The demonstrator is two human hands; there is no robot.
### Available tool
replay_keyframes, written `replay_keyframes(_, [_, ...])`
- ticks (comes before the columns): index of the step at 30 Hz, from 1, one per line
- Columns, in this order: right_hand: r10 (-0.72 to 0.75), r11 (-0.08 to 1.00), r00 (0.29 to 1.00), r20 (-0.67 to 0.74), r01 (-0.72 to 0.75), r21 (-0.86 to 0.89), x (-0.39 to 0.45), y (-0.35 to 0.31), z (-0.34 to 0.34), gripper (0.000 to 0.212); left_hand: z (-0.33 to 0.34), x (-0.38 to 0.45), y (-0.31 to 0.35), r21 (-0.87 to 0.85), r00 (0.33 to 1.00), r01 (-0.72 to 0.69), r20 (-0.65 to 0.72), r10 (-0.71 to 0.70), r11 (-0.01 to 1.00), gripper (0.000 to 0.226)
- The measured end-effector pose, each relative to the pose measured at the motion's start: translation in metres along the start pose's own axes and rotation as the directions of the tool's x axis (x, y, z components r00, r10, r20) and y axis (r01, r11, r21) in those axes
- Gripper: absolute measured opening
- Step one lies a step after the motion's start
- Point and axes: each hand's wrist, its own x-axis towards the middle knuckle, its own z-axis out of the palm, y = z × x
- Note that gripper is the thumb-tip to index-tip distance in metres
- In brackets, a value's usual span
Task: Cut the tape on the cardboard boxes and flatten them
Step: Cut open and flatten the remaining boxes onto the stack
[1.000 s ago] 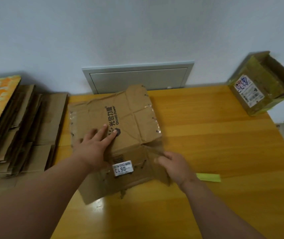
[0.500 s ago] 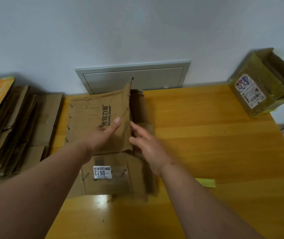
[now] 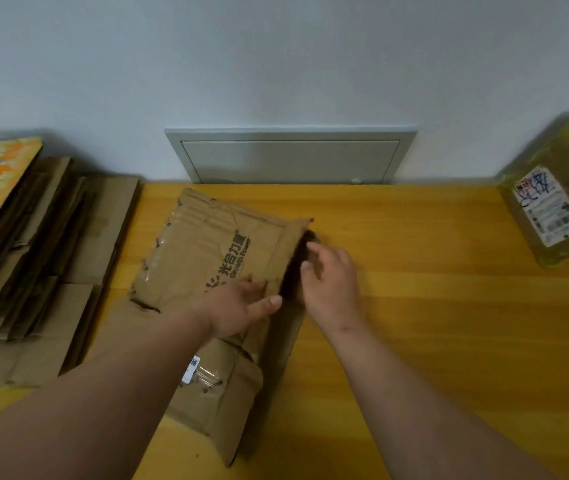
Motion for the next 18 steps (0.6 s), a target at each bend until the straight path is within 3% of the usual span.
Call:
replay_keyframes(3, [-0.062, 0.997, 0.986, -0.158, 0.055, -0.044, 0.007, -0.004, 0.002, 0.047, 0.006, 0.008, -0.007, 0.268, 0.998, -0.014, 0.058, -0.002, 0.963, 0.068])
replay_keyframes(5, [-0.143, 0.969, 0.989, -0.043, 0.131, -0.212, 0.006, -0.006, 0.008, 0.058, 0.007, 0.014, -0.020, 0.360, 1.000, -0.022, 0.009, 0.020, 0.933, 0.061])
replay_keyframes(8, [-0.155, 0.861, 0.957, 0.247, 0.253, -0.441, -0.003, 0.002, 0.025, 0.071, 0.004, 0.019, -0.050, 0.440, 0.967, 0.075, -0.253, 0.043, 0.895, 0.078])
replay_keyframes(10, [-0.071, 0.794, 0.933, 0.353, 0.267, -0.546, -0.008, 0.015, 0.035, 0.080, -0.003, 0.018, -0.072, 0.384, 0.906, 0.213, -0.422, -0.034, 0.899, 0.095])
replay_keyframes(12, [0.009, 0.759, 0.916, 0.401, 0.255, -0.599, -0.008, 0.027, 0.038, 0.085, -0.013, 0.019, -0.095, 0.234, 0.855, 0.322, -0.487, -0.176, 0.917, 0.111])
replay_keyframes(15, [0.038, 0.748, 0.906, 0.422, 0.254, -0.613, -0.002, 0.037, 0.033, 0.087, -0.021, 0.023, -0.114, 0.100, 0.837, 0.408, -0.439, -0.328, 0.908, 0.126])
replay_keyframes(18, [0.049, 0.721, 0.909, 0.414, 0.255, -0.645, 0.005, 0.042, 0.024, 0.085, -0.012, 0.028, -0.108, 0.156, 0.871, 0.423, -0.344, -0.352, 0.893, 0.129])
